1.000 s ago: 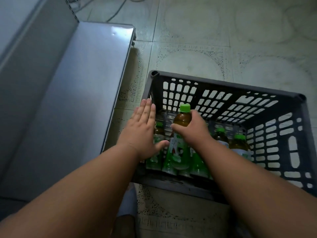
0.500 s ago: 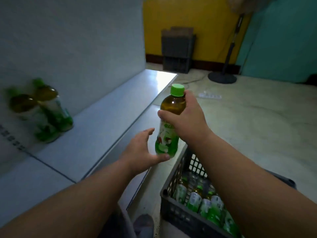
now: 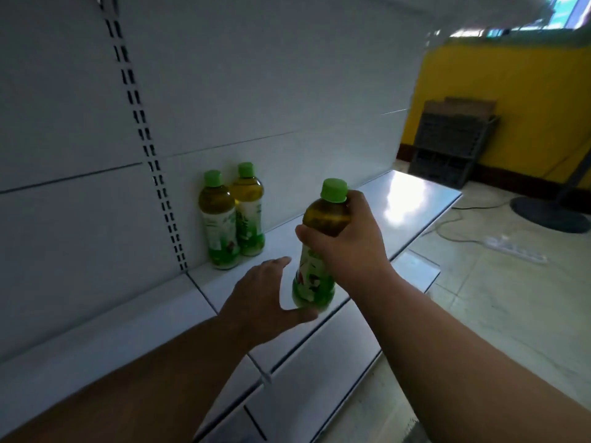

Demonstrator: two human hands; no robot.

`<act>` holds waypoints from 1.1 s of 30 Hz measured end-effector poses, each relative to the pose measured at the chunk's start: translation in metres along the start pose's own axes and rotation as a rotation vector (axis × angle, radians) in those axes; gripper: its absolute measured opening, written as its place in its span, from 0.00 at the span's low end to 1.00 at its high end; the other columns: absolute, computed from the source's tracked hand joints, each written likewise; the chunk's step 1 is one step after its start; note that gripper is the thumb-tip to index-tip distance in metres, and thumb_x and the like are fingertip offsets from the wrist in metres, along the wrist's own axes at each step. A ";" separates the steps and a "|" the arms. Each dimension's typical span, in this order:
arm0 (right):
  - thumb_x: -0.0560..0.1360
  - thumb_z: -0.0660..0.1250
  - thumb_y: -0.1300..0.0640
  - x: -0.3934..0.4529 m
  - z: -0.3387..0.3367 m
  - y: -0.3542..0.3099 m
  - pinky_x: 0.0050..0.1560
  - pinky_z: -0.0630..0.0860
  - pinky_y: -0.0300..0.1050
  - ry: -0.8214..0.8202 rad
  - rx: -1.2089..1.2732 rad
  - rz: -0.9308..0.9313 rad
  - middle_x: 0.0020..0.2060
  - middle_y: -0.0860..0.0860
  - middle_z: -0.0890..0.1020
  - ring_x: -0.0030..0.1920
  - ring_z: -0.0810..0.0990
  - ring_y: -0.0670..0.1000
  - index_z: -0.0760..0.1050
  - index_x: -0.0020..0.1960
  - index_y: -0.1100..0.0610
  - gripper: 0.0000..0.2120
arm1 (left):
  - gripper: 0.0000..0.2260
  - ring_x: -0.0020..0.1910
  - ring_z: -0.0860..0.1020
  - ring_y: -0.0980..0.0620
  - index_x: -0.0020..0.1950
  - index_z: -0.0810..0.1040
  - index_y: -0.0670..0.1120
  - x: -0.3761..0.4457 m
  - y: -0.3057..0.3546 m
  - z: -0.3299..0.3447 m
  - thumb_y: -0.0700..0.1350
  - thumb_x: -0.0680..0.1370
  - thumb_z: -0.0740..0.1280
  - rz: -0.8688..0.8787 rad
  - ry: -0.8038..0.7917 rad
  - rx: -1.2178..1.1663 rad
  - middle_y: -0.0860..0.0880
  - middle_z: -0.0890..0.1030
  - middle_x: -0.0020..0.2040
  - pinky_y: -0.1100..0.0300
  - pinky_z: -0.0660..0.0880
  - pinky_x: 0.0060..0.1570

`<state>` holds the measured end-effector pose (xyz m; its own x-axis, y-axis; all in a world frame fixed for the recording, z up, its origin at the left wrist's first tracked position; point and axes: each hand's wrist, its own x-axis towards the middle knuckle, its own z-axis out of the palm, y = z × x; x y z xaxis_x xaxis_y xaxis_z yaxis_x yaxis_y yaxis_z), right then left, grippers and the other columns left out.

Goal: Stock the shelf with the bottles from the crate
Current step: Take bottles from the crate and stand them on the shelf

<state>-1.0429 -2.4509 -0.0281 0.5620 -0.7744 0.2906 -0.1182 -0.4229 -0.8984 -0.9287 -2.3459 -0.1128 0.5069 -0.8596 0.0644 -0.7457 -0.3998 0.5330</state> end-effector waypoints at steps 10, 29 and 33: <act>0.64 0.81 0.49 0.088 0.053 0.064 0.51 0.81 0.51 -0.032 -0.006 -0.030 0.50 0.43 0.80 0.49 0.81 0.46 0.69 0.61 0.45 0.31 | 0.46 0.79 0.52 0.50 0.81 0.51 0.50 0.062 -0.041 0.056 0.72 0.72 0.63 -0.216 0.160 0.178 0.49 0.54 0.81 0.56 0.49 0.75; 0.72 0.75 0.50 0.127 0.097 0.131 0.58 0.75 0.47 -0.180 -0.300 -0.084 0.55 0.48 0.72 0.56 0.74 0.49 0.68 0.71 0.52 0.30 | 0.46 0.79 0.36 0.49 0.80 0.35 0.45 0.074 -0.042 0.065 0.74 0.75 0.48 -0.289 -0.062 0.368 0.46 0.36 0.81 0.52 0.37 0.77; 0.72 0.75 0.50 0.150 0.116 0.130 0.59 0.76 0.57 -0.173 -0.302 -0.071 0.57 0.52 0.78 0.59 0.76 0.55 0.70 0.65 0.54 0.26 | 0.47 0.79 0.35 0.50 0.80 0.34 0.45 0.074 -0.042 0.064 0.73 0.75 0.49 -0.297 -0.072 0.355 0.46 0.35 0.81 0.51 0.38 0.77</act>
<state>-0.8785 -2.5674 -0.1392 0.7049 -0.6575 0.2659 -0.2958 -0.6132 -0.7324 -0.8876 -2.4132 -0.1845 0.6986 -0.7065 -0.1130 -0.6811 -0.7051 0.1974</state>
